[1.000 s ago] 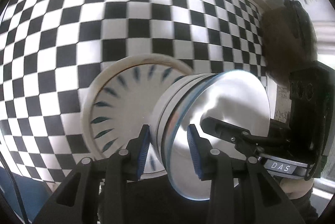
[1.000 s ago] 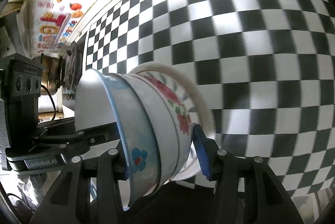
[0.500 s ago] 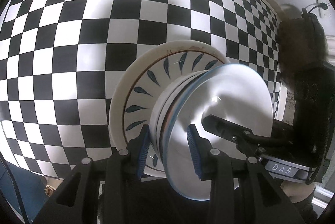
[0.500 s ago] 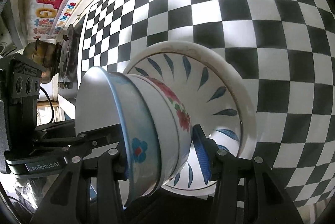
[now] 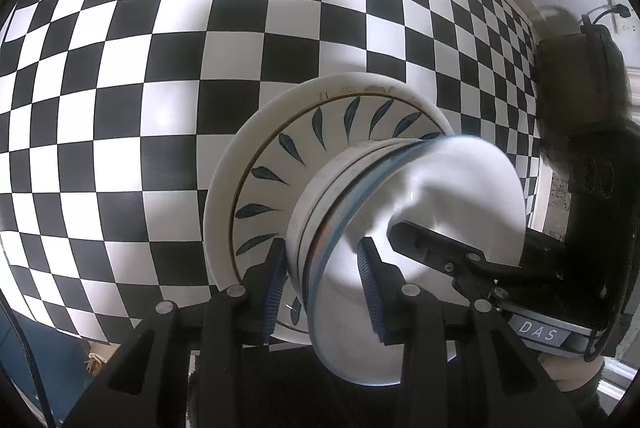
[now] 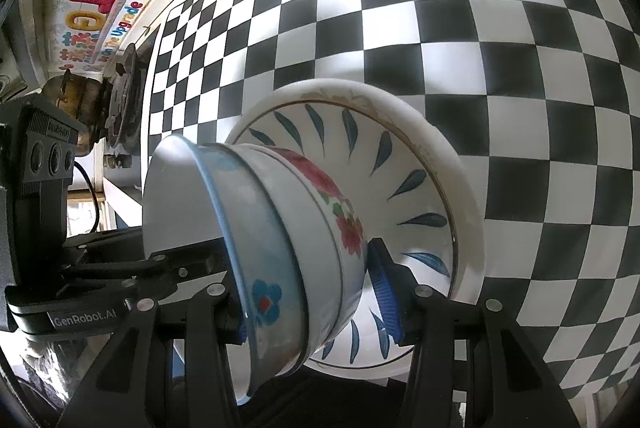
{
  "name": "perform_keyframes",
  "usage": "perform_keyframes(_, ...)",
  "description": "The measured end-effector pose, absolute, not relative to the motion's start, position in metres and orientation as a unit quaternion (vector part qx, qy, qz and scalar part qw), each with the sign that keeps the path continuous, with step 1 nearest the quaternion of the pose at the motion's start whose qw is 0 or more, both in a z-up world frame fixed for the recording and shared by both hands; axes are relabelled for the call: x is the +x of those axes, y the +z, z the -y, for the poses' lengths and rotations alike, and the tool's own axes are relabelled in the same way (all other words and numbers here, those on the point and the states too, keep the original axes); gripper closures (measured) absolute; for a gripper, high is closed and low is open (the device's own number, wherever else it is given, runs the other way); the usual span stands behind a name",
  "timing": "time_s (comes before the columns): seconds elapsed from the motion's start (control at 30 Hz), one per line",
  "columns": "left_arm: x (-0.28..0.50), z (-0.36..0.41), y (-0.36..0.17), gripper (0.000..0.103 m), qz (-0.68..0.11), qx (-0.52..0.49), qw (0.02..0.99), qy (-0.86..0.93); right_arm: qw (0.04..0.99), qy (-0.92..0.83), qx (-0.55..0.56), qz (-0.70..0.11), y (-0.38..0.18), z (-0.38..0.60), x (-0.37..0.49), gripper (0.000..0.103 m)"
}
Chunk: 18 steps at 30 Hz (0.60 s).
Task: Organize plates and bowls
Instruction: 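Carry the bowl stack with both grippers over the blue-leaf plate stack, then lower the bowls onto the plate stack center and open both grippers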
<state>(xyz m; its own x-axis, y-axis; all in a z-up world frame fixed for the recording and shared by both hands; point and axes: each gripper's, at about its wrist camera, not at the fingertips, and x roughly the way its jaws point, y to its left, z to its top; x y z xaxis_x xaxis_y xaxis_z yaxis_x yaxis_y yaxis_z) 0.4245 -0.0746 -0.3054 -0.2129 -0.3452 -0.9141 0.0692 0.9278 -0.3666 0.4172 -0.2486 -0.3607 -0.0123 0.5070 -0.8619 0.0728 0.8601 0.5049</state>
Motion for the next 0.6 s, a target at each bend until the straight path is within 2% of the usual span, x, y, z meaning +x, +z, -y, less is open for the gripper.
perform_keyframes(0.6,0.4199,0.0758,-0.3000,0.070,-0.747,-0.085,0.640,-0.158,0.683,0.149,0.186,-0.690,-0.3549,0.2453,0.4138,0.052)
